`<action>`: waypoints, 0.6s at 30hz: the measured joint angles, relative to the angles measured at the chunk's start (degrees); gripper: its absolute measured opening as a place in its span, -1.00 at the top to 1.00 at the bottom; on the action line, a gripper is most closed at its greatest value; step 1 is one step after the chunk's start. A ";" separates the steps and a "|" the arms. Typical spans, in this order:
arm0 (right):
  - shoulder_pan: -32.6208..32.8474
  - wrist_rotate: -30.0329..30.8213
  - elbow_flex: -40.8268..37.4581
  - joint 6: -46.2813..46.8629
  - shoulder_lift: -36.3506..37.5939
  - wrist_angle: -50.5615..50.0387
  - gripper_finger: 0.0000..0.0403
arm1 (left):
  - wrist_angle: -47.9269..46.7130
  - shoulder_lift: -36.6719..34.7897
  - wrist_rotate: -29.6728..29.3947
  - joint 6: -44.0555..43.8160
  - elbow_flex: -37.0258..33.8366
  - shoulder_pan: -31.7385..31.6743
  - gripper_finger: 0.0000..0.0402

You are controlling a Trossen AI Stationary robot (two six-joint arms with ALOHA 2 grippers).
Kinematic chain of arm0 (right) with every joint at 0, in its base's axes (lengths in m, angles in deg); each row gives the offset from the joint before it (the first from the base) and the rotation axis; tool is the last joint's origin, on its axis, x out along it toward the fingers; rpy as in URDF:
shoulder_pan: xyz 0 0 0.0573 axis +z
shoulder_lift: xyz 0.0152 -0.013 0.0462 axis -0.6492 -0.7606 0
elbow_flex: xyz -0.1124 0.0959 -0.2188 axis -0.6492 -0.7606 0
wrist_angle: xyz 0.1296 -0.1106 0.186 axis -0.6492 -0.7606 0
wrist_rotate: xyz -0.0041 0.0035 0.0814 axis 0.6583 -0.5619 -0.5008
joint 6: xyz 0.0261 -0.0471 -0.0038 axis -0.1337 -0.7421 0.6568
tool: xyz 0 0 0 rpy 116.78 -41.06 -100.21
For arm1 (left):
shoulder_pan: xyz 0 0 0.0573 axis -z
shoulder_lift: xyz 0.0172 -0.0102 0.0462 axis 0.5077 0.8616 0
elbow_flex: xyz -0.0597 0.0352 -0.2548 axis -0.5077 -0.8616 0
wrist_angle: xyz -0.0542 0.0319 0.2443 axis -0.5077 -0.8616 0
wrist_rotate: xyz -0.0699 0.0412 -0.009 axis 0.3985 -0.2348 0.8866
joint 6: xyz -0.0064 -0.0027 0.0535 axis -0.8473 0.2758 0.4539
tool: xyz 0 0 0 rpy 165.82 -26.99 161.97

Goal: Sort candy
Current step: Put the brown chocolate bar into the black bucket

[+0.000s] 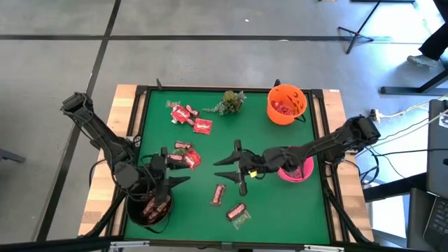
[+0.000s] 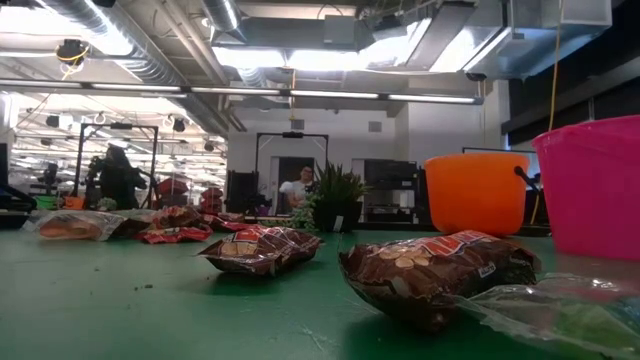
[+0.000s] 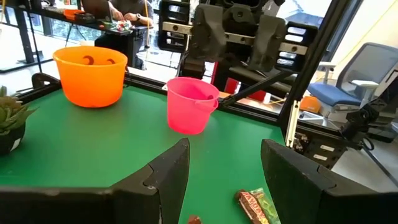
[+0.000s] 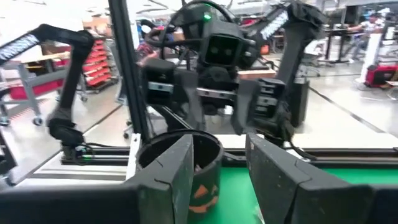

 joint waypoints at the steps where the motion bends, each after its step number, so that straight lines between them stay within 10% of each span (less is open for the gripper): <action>1: -0.03 0.03 0.00 0.00 0.00 -0.31 0.29 | 0.02 0.00 0.00 0.00 0.00 0.00 0.06; 18: -0.12 -0.04 1.52 -6.58 0.39 -6.54 0.29 | 1.17 0.00 1.27 4.20 0.00 0.00 0.06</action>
